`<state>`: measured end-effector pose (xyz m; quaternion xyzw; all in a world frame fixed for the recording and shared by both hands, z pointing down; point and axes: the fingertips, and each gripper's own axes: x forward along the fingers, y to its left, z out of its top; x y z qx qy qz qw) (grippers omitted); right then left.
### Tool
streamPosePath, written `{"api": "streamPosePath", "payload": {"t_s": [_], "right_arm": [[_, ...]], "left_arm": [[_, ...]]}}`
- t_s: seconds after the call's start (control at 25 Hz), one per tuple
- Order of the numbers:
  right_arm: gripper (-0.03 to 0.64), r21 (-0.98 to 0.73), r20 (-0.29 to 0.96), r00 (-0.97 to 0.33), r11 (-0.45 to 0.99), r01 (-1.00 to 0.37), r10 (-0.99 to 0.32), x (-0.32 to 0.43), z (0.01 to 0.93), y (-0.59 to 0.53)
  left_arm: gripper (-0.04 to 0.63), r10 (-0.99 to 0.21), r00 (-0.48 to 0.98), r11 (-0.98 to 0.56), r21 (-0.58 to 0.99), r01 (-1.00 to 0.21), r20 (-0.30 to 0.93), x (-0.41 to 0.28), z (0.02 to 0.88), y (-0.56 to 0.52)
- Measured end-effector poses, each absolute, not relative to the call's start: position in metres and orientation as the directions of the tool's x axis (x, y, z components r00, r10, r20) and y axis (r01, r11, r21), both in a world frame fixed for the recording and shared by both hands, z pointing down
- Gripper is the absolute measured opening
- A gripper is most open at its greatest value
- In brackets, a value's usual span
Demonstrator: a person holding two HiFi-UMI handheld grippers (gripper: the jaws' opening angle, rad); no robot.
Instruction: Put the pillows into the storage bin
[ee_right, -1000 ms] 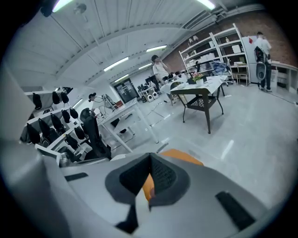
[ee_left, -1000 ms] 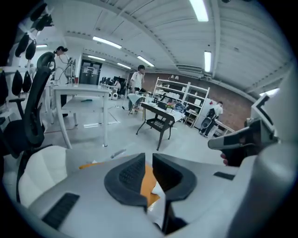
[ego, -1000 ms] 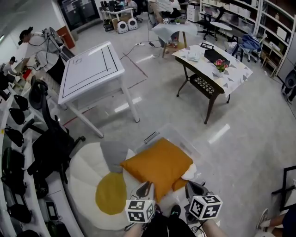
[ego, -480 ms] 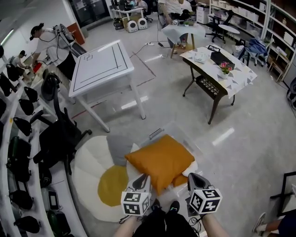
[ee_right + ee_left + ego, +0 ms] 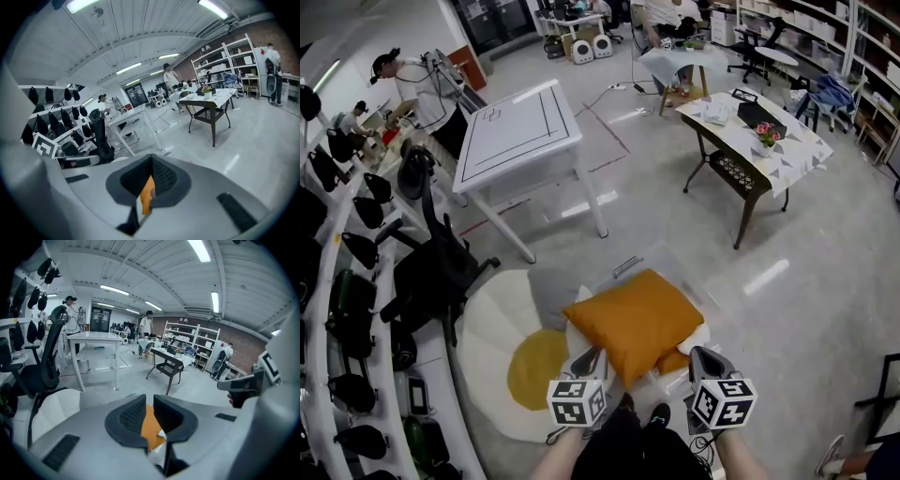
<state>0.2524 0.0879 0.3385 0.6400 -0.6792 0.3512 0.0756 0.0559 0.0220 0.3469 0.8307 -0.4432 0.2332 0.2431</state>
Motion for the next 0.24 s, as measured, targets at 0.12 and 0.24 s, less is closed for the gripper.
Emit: {"api": "streamPosePath", "payload": {"t_s": [0.12,0.24], "right_arm": [[0.000,-0.382,0.551,-0.169,-0.067,-0.922,-0.817,0.252,0.344,0.077],[0.000,-0.369,0.551,-0.159,-0.068,-0.927,-0.819,0.254,0.349,0.058]], "left_arm": [[0.048,-0.619,0.492,-0.495,0.182,-0.849,0.612,0.056,0.356,0.008],[0.048,-0.611,0.482,-0.473,0.199,-0.858,0.628,0.053,0.373,-0.012]]}}
